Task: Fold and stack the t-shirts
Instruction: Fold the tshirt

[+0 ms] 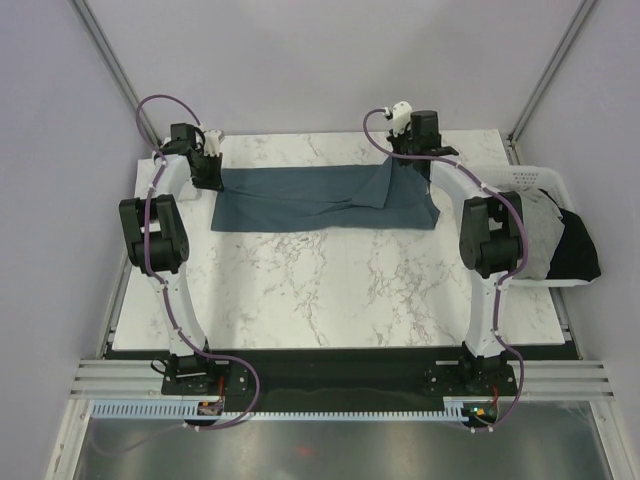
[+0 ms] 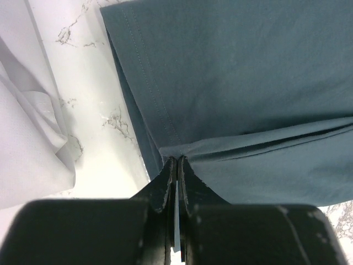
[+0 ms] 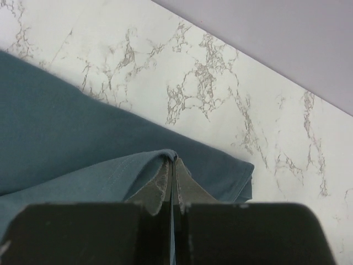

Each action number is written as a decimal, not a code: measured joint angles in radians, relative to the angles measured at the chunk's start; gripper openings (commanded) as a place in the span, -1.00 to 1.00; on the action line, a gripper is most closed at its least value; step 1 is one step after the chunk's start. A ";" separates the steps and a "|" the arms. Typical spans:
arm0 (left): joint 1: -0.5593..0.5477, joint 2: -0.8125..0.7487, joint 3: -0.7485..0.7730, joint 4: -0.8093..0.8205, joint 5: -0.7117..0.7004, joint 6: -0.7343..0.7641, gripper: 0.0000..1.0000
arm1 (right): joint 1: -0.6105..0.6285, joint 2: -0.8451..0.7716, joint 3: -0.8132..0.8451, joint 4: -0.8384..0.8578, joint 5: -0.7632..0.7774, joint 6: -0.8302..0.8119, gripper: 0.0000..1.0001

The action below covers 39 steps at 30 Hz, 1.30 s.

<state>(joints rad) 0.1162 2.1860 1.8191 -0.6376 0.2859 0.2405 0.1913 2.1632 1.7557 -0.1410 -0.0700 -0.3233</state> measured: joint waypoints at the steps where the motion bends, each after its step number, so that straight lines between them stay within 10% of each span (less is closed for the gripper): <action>1: 0.000 0.000 0.000 0.000 0.000 -0.002 -0.96 | -0.001 0.000 0.004 0.003 0.000 0.004 -1.00; 24: 0.002 0.005 -0.001 0.007 -0.072 -0.019 -0.95 | -0.004 0.114 0.150 -0.009 -0.003 0.043 -1.00; 28: 0.003 0.014 -0.002 0.008 -0.084 -0.031 -0.35 | -0.004 0.114 0.151 -0.009 -0.003 0.047 -0.93; 31: 0.004 0.014 -0.007 0.014 -0.099 -0.044 0.10 | -0.004 0.114 0.151 -0.009 -0.001 0.060 -0.29; 39: 0.003 -0.155 -0.195 0.072 -0.086 -0.061 0.15 | -0.005 0.020 0.036 0.002 -0.002 0.103 -0.07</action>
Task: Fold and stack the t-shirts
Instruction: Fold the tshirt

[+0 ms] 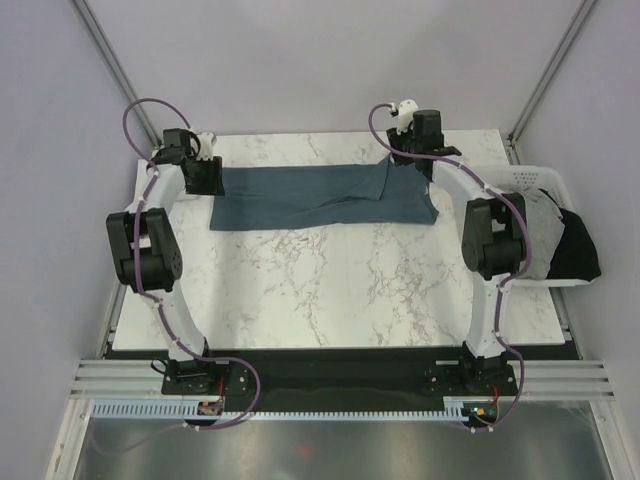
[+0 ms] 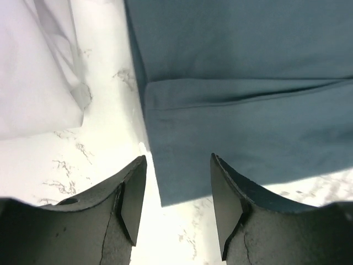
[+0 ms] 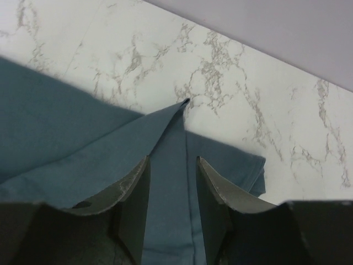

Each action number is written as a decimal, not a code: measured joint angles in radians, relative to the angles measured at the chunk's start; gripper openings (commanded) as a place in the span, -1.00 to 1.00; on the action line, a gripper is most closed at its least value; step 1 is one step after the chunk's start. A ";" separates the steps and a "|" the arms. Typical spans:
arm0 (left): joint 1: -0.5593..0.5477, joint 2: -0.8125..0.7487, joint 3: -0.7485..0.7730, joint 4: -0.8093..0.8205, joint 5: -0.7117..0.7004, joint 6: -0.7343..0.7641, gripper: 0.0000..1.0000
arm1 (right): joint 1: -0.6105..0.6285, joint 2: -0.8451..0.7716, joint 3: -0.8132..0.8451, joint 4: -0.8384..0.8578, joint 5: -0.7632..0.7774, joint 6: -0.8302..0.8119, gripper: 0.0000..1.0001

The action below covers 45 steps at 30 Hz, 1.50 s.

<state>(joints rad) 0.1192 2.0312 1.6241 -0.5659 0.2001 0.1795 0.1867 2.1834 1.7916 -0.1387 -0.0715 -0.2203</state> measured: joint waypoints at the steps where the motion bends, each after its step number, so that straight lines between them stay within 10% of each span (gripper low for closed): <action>1: -0.005 -0.041 -0.025 0.003 0.015 -0.002 0.14 | 0.000 -0.031 -0.037 0.007 -0.008 0.009 -0.06; 13: -0.202 -0.054 -0.172 0.112 0.098 -0.008 -0.01 | -0.001 -0.129 -0.173 -0.039 -0.261 0.140 -0.08; 45: -0.183 0.005 -0.200 0.122 0.101 -0.009 -0.01 | -0.001 -0.055 -0.259 -0.130 -0.368 0.172 -0.20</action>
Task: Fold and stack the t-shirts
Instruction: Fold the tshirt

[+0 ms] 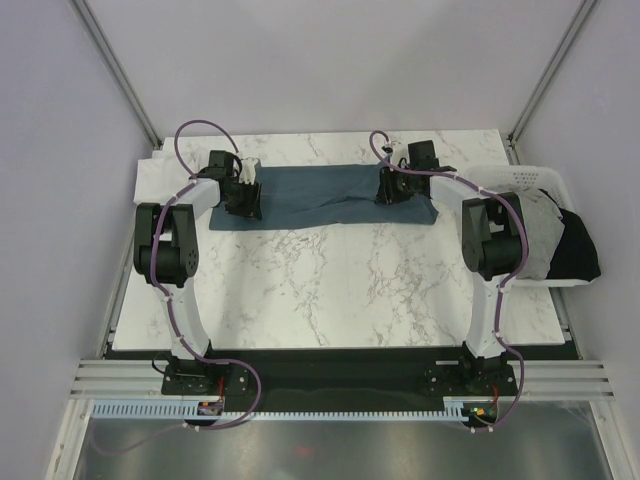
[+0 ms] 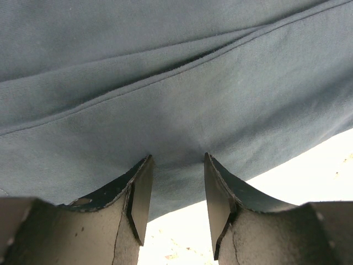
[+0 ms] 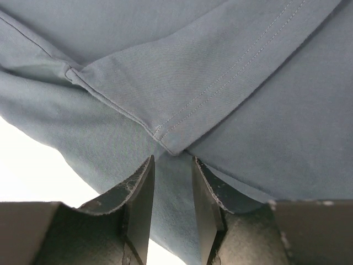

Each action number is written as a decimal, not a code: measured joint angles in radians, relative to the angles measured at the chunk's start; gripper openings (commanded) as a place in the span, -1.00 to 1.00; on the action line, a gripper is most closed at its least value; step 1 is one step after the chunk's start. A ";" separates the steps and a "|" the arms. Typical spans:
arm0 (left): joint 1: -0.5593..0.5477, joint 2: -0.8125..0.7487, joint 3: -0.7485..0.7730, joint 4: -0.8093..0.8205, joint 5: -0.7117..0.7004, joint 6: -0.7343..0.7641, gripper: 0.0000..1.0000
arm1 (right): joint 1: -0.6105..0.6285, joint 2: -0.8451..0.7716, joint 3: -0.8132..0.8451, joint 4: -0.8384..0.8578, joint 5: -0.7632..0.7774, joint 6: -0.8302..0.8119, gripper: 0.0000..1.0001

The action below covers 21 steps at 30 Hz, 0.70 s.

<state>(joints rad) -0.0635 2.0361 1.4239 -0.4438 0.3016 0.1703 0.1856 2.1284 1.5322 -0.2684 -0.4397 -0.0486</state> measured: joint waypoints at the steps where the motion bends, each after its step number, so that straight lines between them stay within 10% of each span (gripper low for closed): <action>1: 0.000 0.000 0.000 0.001 0.000 0.000 -0.01 | 0.000 0.002 0.001 0.000 0.000 -0.001 -0.21; 10: 0.000 0.000 -0.001 0.002 0.000 0.000 -0.01 | 0.000 0.035 0.030 0.002 -0.020 -0.004 -0.45; 14: 0.000 0.000 -0.001 0.003 0.000 0.000 -0.01 | 0.000 0.035 0.030 0.025 -0.031 -0.011 -0.92; 21: 0.000 0.000 -0.003 0.005 0.000 0.000 -0.01 | 0.001 0.049 0.073 0.054 -0.052 -0.003 -1.00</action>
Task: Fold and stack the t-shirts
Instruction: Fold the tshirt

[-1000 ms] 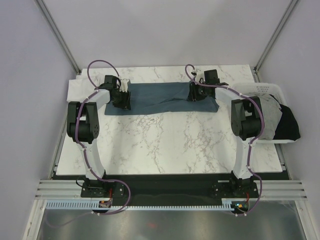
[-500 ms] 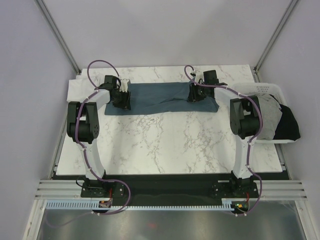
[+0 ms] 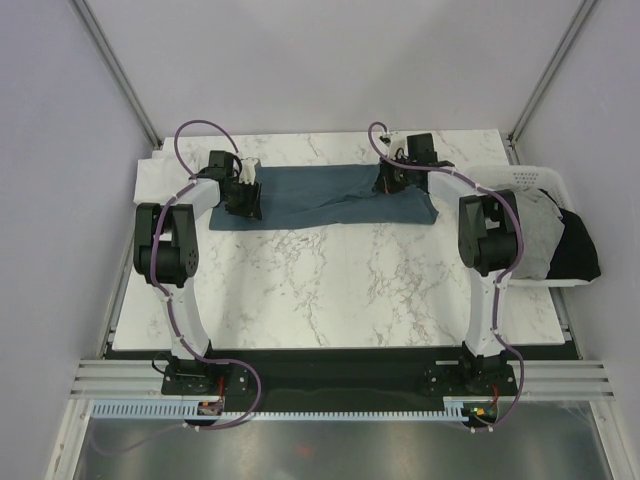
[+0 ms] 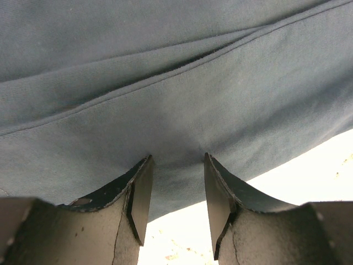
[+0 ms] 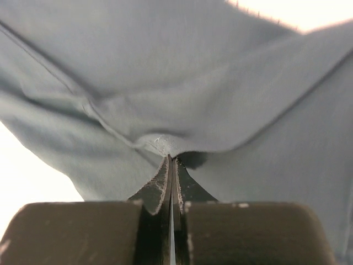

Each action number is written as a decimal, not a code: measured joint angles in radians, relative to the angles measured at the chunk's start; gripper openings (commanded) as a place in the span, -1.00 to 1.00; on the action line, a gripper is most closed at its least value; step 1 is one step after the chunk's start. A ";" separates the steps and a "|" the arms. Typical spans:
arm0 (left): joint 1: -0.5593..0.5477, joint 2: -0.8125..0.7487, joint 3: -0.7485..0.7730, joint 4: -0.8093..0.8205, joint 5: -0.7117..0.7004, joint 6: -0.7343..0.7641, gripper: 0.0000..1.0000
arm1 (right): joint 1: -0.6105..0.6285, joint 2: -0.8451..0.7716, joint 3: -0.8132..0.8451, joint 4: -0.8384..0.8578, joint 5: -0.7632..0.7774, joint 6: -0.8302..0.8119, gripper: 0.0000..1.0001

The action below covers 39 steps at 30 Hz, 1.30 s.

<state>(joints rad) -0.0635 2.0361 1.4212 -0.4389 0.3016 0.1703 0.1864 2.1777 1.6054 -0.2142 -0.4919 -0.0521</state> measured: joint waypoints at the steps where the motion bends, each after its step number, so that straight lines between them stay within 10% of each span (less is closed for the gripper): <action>1: 0.000 0.000 0.000 0.000 0.000 0.000 -0.01 | 0.002 0.010 0.020 0.003 -0.006 0.003 -1.00; 13: 0.000 0.000 -0.005 0.008 0.000 0.000 -0.01 | 0.072 0.213 0.472 0.016 -0.071 0.051 -0.80; 17: 0.000 -0.001 -0.006 0.009 0.000 0.000 -0.01 | 0.108 0.234 0.510 0.005 -0.084 0.064 -0.02; 19: 0.000 -0.001 -0.007 0.010 0.000 0.000 -0.01 | 0.122 0.232 0.505 0.004 -0.088 0.064 0.03; 39: 0.000 -0.103 -0.063 -0.001 -0.003 0.000 -0.02 | -0.027 -0.280 -0.286 0.110 -0.006 -0.011 0.04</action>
<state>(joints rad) -0.0631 1.9331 1.3582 -0.4400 0.2985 0.1703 0.1596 1.8973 1.3197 -0.1043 -0.4976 -0.0628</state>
